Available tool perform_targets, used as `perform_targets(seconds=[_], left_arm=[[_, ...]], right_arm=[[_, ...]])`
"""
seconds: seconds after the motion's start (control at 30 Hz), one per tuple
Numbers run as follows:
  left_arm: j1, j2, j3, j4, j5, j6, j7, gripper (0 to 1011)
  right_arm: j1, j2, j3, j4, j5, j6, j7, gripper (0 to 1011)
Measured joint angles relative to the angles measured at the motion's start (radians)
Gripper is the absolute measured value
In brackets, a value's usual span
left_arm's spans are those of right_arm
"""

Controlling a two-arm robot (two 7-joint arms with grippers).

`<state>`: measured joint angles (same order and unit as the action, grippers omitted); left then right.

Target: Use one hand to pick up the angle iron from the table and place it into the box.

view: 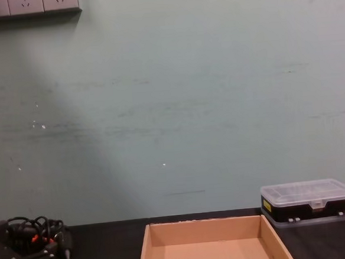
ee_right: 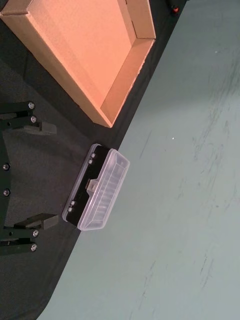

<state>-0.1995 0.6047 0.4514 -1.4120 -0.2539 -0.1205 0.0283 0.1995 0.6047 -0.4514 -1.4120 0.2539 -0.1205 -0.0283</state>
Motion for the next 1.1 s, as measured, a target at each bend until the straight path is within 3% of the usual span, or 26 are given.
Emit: perform_targets(seconds=[1.1], left_arm=[[0.0, 0.0, 0.0, 0.0, 0.0, 0.0, 0.0, 1011]], right_arm=[[0.0, 0.0, 0.0, 0.0, 0.0, 0.0, 0.0, 1003]])
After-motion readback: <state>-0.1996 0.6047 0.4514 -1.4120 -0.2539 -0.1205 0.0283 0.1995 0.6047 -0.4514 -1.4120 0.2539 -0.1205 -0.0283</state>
